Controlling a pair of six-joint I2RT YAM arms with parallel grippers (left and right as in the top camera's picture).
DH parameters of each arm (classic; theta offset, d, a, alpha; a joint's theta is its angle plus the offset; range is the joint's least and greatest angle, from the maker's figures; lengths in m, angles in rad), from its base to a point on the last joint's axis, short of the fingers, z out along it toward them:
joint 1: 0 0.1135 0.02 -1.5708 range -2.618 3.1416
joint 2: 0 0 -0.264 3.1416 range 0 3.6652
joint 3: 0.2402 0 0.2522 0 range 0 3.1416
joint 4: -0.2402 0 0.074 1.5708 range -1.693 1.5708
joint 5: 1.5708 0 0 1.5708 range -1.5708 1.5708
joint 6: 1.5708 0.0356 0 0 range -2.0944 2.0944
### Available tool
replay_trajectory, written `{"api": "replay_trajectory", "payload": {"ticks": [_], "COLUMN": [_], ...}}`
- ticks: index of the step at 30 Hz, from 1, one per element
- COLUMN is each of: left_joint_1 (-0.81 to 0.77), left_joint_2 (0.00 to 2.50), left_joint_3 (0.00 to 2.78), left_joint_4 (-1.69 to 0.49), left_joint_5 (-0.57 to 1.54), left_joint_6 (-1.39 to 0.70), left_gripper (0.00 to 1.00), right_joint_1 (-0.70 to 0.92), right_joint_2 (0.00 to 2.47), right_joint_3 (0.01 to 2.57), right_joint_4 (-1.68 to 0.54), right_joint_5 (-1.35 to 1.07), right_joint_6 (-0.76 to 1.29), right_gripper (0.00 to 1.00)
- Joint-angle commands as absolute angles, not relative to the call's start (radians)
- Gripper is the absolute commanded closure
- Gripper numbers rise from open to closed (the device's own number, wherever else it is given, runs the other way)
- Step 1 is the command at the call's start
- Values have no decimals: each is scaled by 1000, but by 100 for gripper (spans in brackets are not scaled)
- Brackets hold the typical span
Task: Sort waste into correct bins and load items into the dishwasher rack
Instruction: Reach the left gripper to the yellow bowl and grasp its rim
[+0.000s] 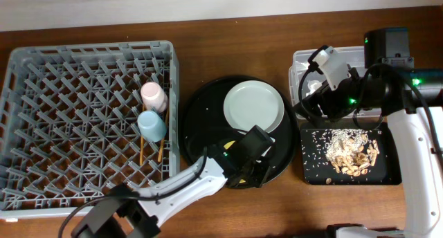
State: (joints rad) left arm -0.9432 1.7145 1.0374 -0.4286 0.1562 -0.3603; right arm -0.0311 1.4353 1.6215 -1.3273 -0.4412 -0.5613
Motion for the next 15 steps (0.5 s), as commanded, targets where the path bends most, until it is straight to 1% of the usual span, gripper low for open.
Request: {"api": "replay_trajectory", "payload": {"ticks": [1,7,13,15], "left_joint_1": [-952,-956,-961,-962], "left_joint_2": [1750,1753,1753,1753], "left_joint_3": [1027,1027,1027,1027], "left_joint_4": [-426,-430,-473,-500], "left_joint_5": [134,110,76,9], "left_joint_6": [-363,-363,-363,-363], "left_gripper": [68,75,76,77], "right_joint_1": [-33,-33,-33,-33], "right_joint_2": [1427,1427,1427,1427], "right_joint_3": [1641,1641,1641,1641], "right_joint_4": [-1328,-1327,-1327,-1328], "right_joint_5": [-432,-432,-432,-432], "right_joint_6": [-567,-567,-567,-567], "right_gripper": [1,1,1,1]}}
